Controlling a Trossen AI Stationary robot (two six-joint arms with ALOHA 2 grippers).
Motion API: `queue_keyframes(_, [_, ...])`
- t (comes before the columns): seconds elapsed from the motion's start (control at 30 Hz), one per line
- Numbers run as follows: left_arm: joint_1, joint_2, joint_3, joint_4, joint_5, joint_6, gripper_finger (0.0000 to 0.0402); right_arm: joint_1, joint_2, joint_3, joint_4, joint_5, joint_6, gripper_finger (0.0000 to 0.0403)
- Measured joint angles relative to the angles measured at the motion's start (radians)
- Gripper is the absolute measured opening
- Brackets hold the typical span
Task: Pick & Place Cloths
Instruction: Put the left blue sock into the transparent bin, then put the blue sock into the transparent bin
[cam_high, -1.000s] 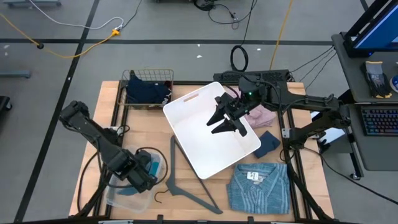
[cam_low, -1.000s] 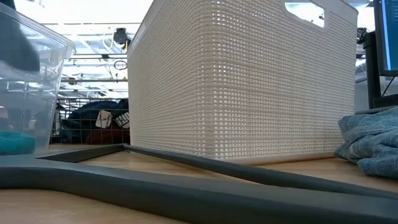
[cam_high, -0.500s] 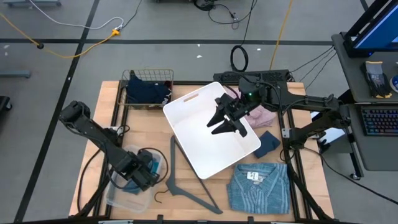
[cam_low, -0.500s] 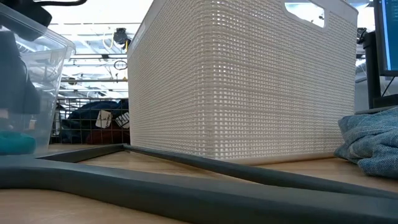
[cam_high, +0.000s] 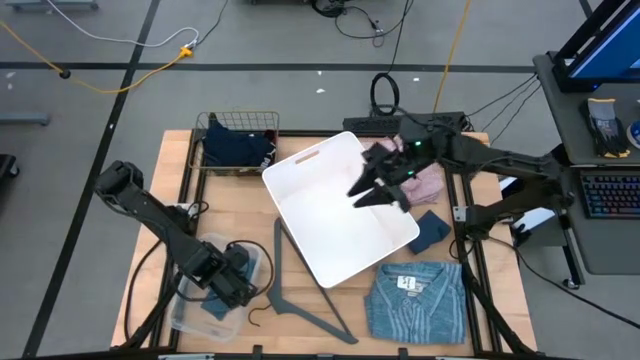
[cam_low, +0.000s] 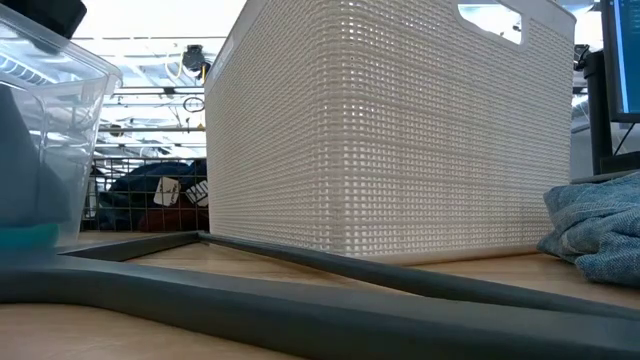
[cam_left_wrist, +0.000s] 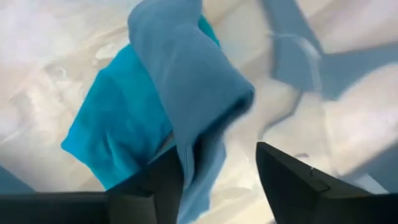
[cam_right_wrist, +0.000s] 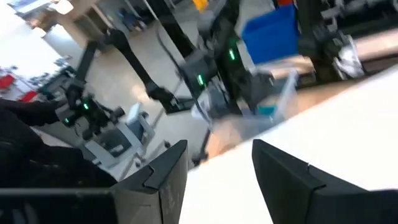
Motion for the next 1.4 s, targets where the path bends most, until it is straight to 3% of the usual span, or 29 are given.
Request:
queue_keyframes(0.2, [0.0, -0.119, 0.0, 0.001, -0.073, -0.049, 0.0222, -0.038, -0.15, 0.0, -0.17, 0.052, -0.054, 0.0161])
queue_keyframes(0.47, [-0.007, -0.284, 0.0, 0.0, -0.255, -0.086, 0.0194, -0.037, -0.335, 0.0, -0.551, 0.288, -0.096, 0.0144])
queue_keyframes(0.67, [-0.006, -0.348, 0.001, 0.001, -0.367, -0.082, 0.0168, -0.037, -0.397, 0.0, -0.825, 0.466, -0.036, 0.0132])
queue_keyframes(0.83, [-0.005, -0.349, 0.001, 0.005, -0.33, -0.112, 0.0162, -0.037, -0.401, 0.0, -0.908, 0.477, -0.026, 0.013])
queue_keyframes(0.93, [-0.01, -0.35, 0.001, 0.009, -0.379, -0.102, 0.0163, -0.037, -0.392, -0.004, -0.969, 0.481, -0.019, 0.0129])
queue_keyframes(1.1, [-0.018, -0.353, 0.001, 0.026, -0.544, -0.012, 0.016, -0.037, -0.391, -0.092, -1.073, 0.531, 0.057, 0.013])
queue_keyframes(1.4, [-0.018, -0.353, 0.001, 0.175, -0.891, 0.311, 0.014, -0.037, -0.391, -0.344, -1.083, 0.526, 0.188, 0.013])
